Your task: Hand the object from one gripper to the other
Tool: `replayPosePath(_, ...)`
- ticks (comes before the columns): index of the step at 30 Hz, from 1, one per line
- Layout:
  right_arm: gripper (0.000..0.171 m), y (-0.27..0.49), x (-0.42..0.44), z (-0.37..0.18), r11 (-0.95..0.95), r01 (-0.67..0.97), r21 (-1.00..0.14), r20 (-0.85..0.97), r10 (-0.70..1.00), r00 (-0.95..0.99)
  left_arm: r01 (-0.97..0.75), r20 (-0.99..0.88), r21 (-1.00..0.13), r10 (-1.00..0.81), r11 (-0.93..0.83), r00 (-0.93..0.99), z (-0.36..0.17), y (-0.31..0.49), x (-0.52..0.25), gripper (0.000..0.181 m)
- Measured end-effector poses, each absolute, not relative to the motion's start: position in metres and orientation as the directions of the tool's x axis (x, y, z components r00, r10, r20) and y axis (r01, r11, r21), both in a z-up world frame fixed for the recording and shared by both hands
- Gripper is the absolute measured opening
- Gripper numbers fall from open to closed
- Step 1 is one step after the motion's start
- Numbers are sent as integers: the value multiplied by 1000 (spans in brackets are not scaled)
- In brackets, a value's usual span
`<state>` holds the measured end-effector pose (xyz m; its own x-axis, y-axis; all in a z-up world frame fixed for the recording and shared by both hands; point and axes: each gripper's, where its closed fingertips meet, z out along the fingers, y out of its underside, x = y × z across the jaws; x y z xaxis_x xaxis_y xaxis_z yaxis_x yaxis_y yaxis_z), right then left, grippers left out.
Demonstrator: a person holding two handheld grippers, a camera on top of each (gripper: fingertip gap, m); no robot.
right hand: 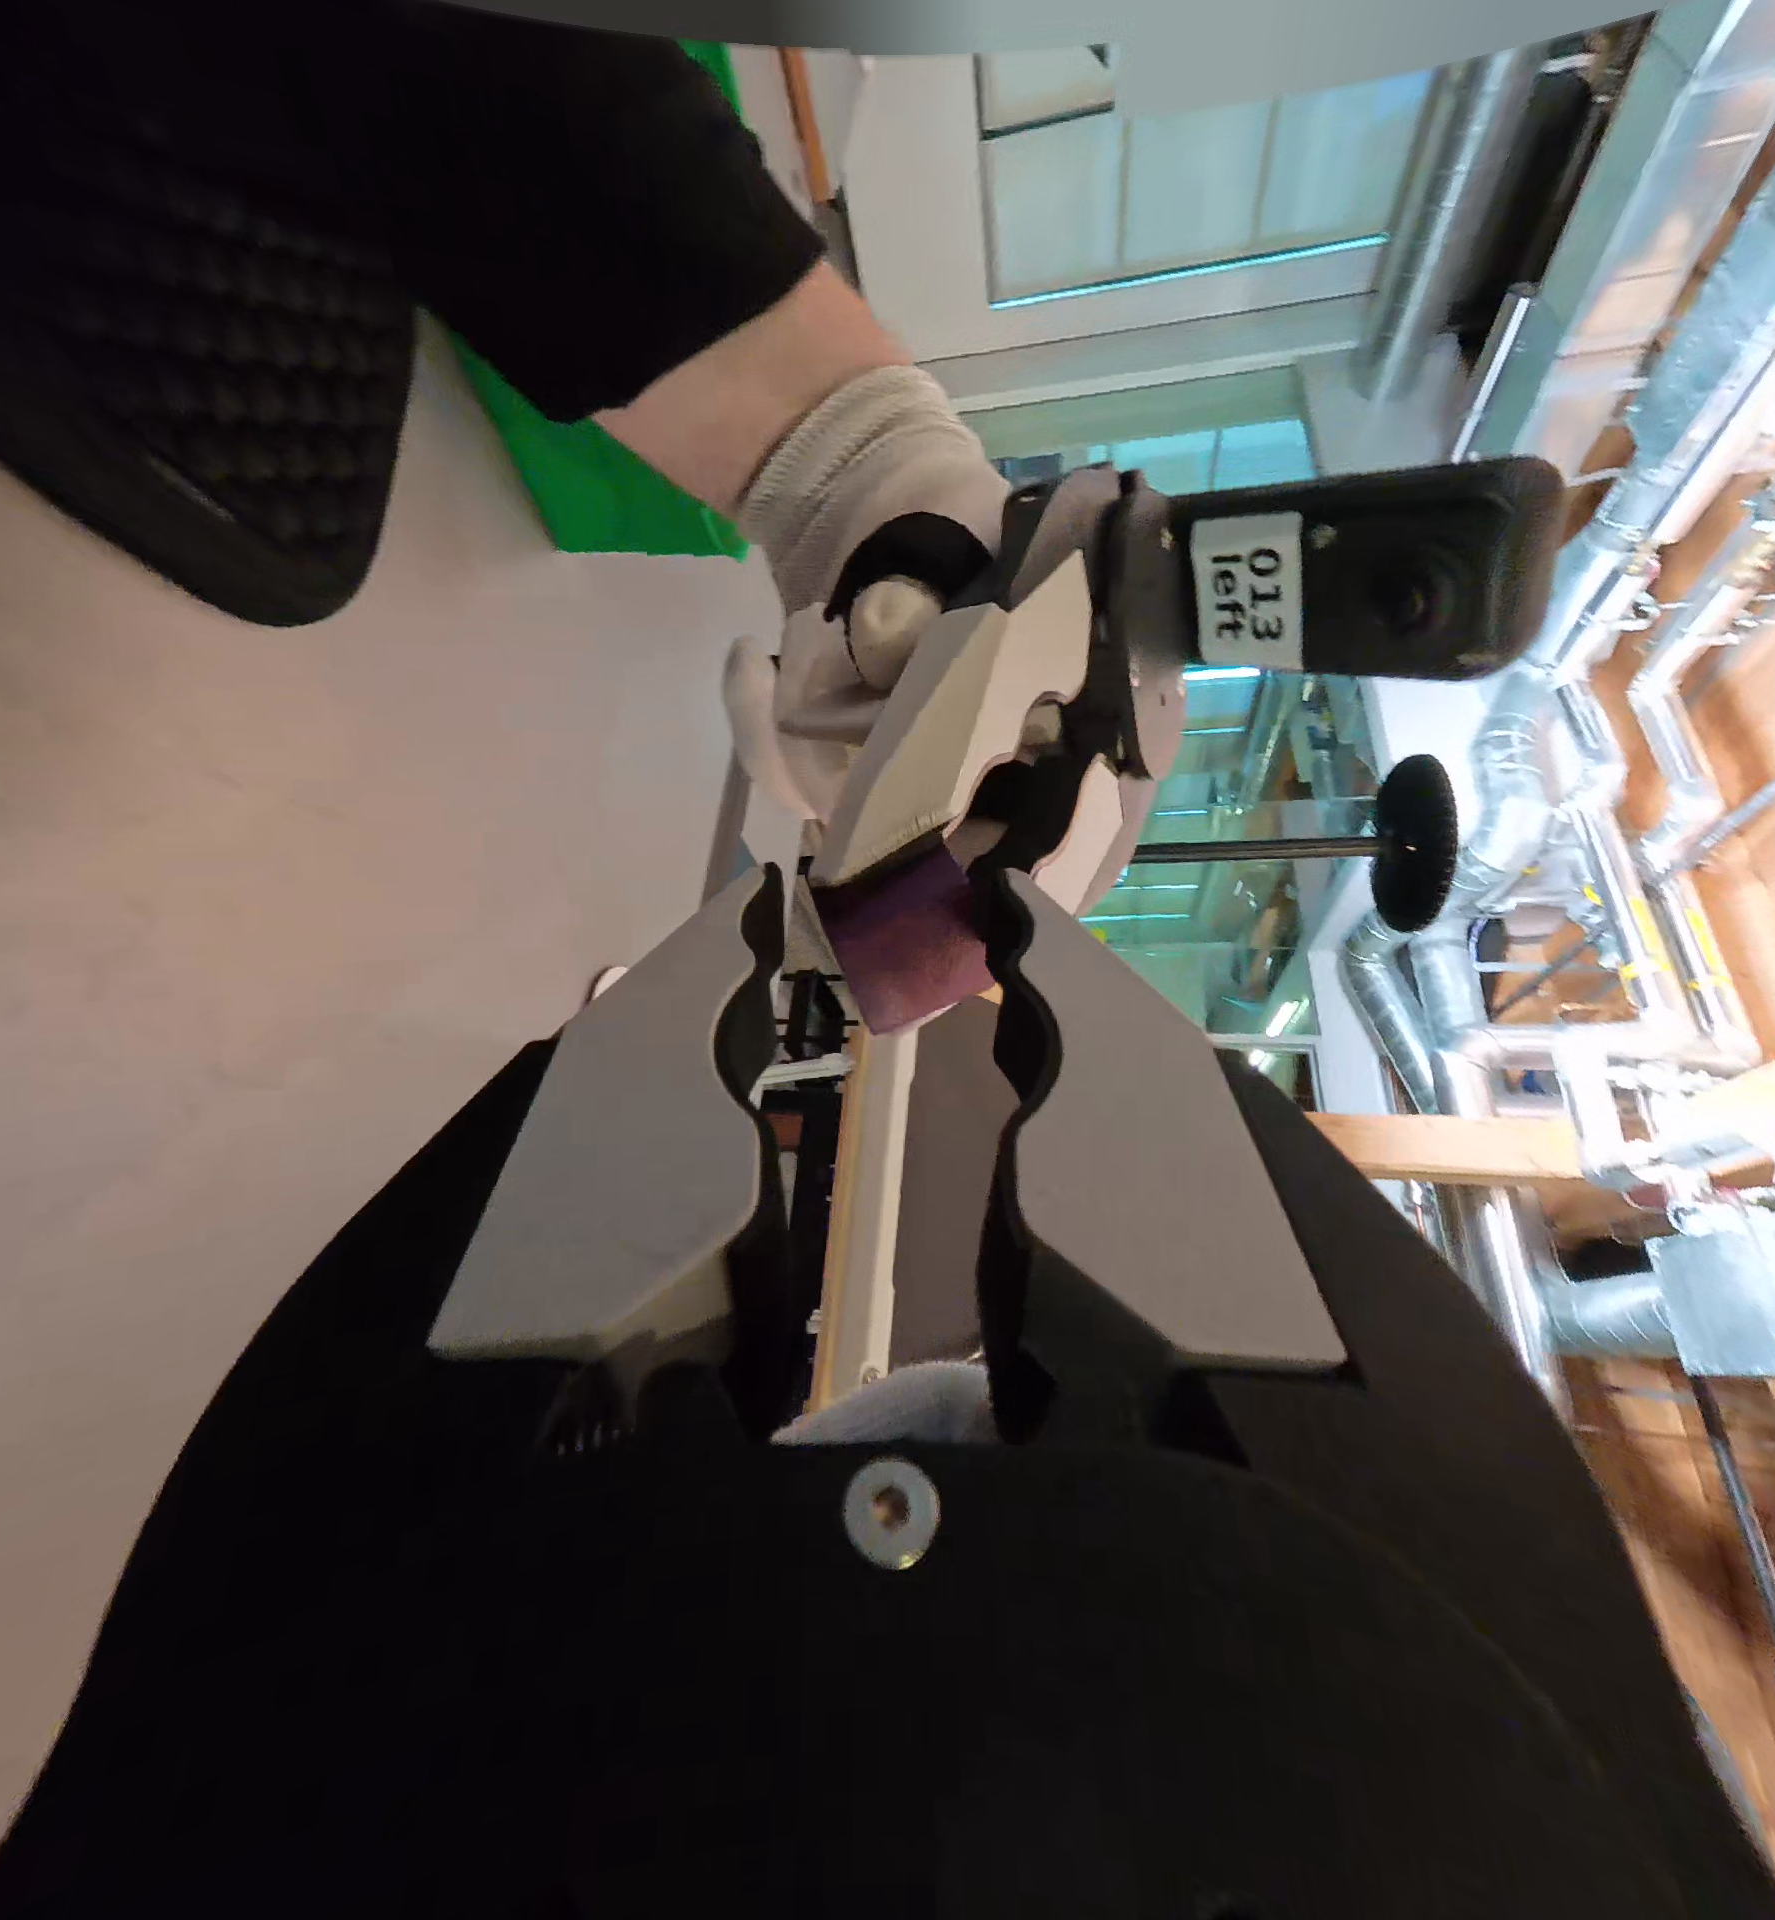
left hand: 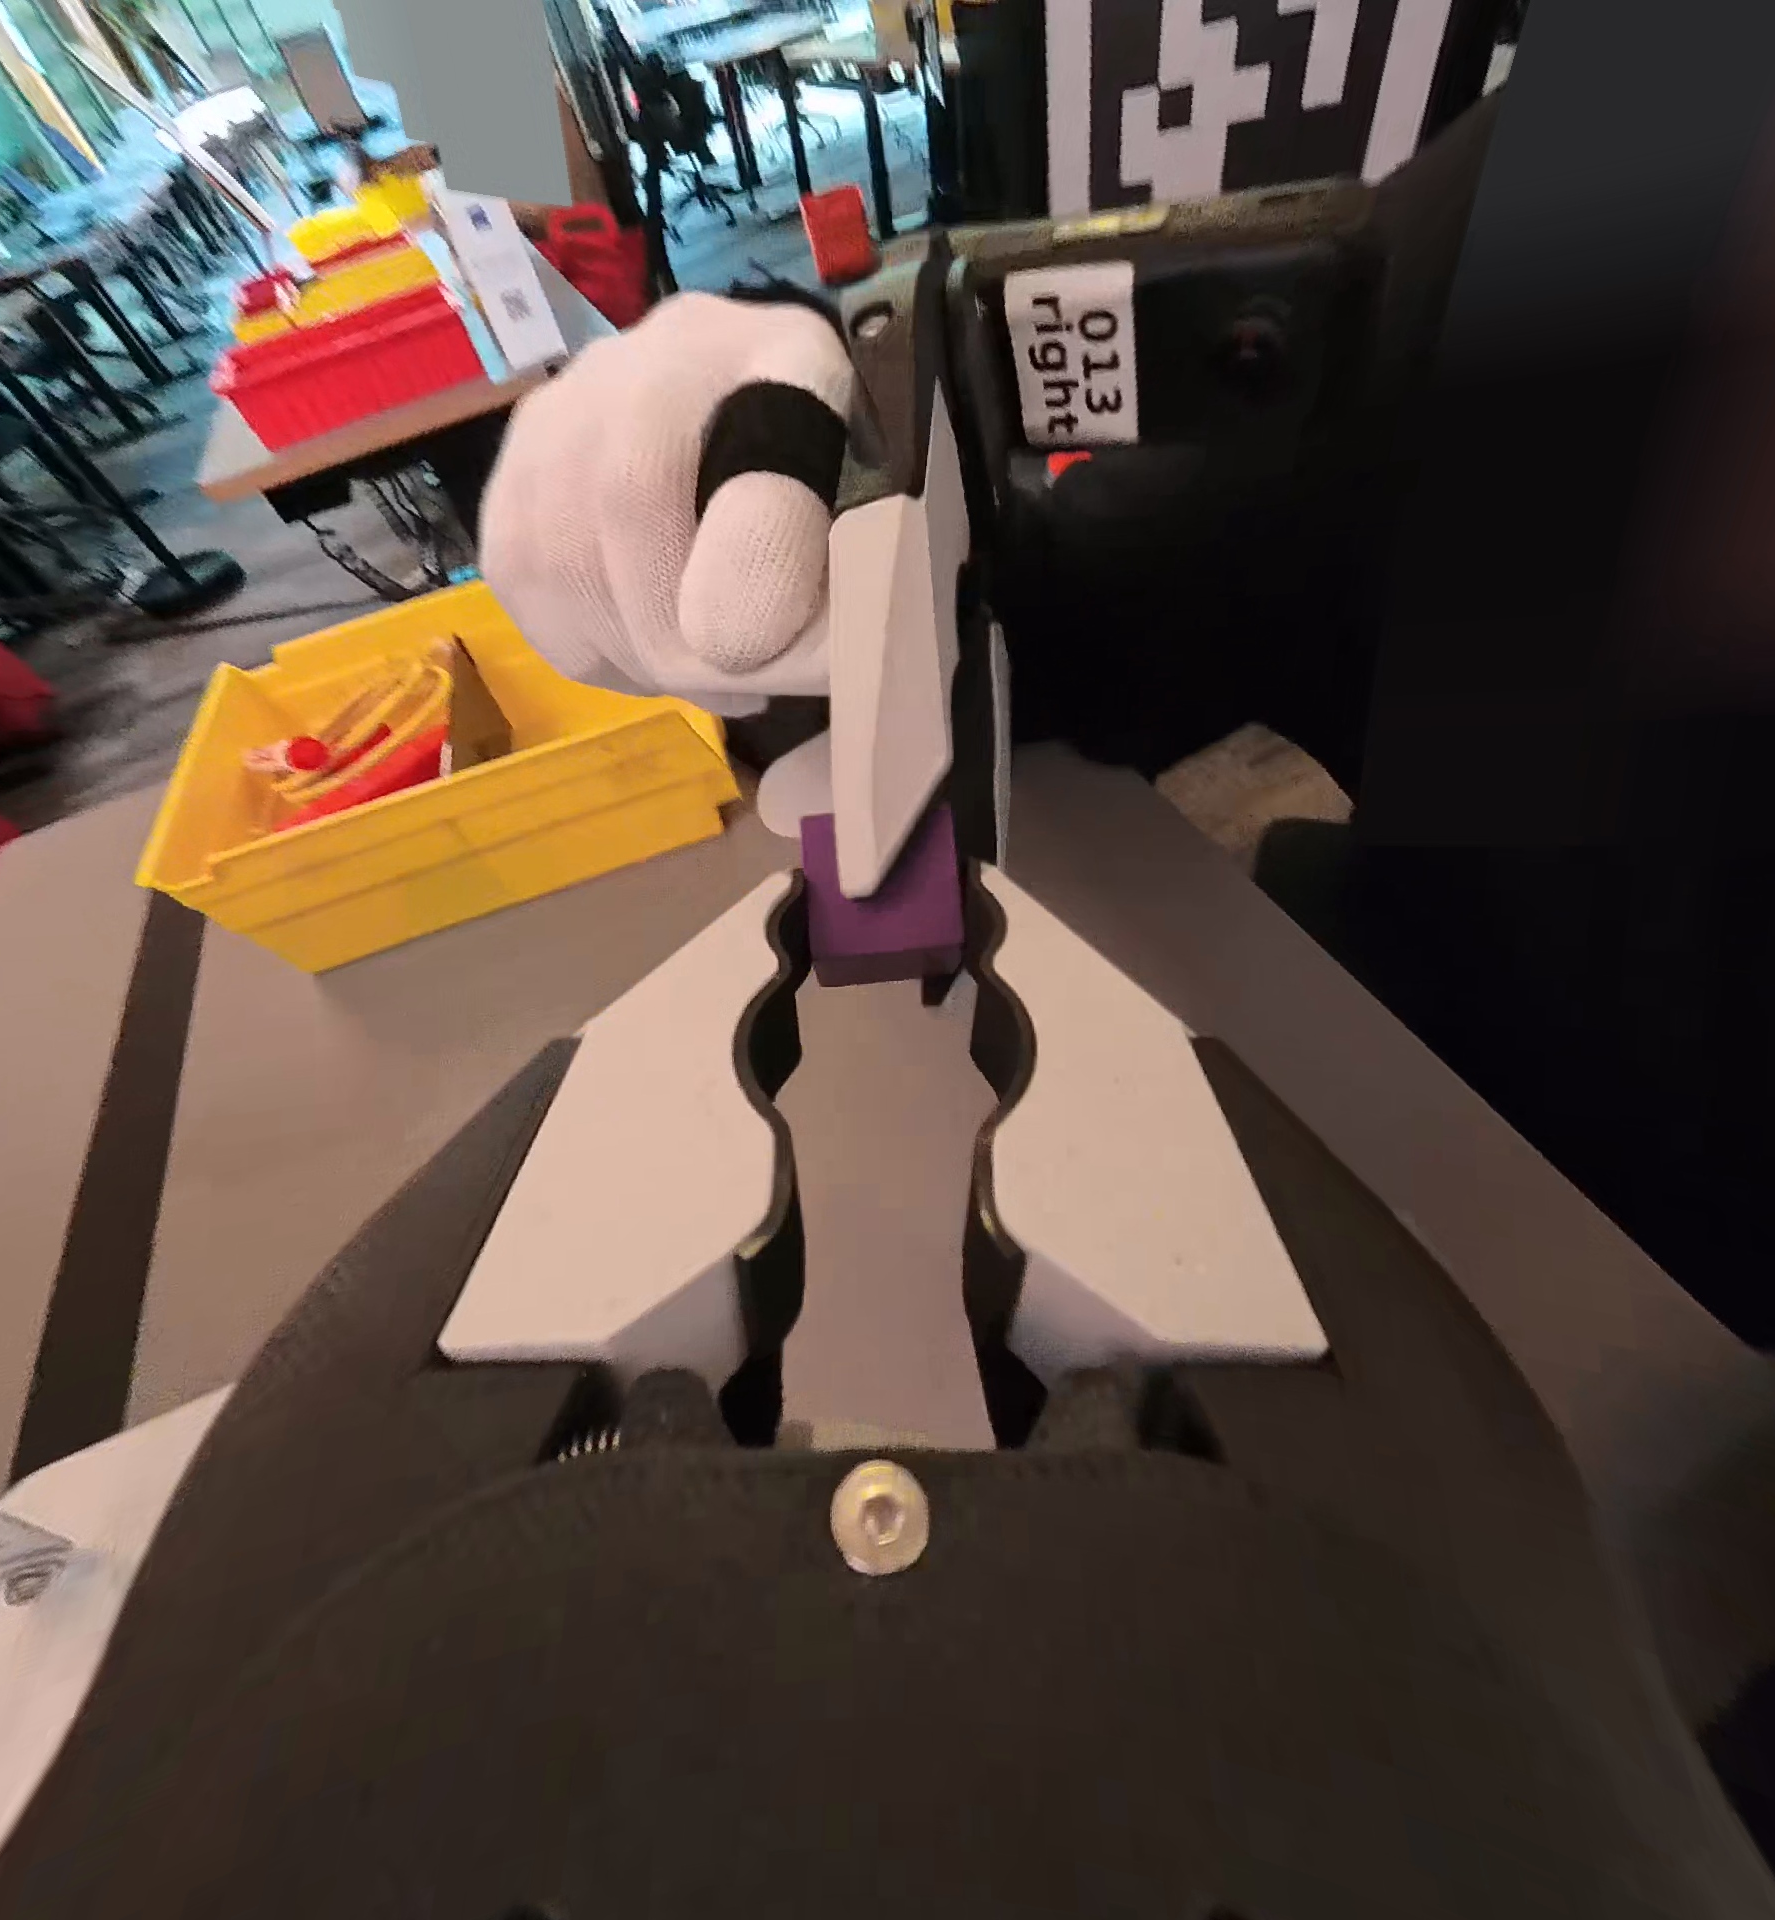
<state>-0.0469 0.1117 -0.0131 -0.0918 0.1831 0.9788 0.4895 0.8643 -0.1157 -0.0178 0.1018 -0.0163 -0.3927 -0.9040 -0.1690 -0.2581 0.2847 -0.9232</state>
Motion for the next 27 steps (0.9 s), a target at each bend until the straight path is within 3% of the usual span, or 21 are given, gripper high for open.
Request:
replayPosePath(5,29,108,-51,-38,858,509,-66,958,197,-208,-373,-104,-880,-885,295,-454,-40,91,-22,27)
replayPosePath(9,28,109,-53,-38,852,521,-60,959,193,-206,-368,-93,-886,-885,283,-457,-40,92,-24,27)
replayPosePath(12,27,126,-49,-24,813,581,-42,981,143,-128,-310,-145,-913,-923,264,-357,-24,109,-18,28)
replayPosePath(17,27,166,-27,17,699,715,-32,997,-25,69,-209,-251,-939,-959,274,-131,5,145,-8,51)
replayPosePath(27,26,195,-3,43,537,842,47,945,-298,137,-79,-301,-953,-939,291,165,38,175,25,47)
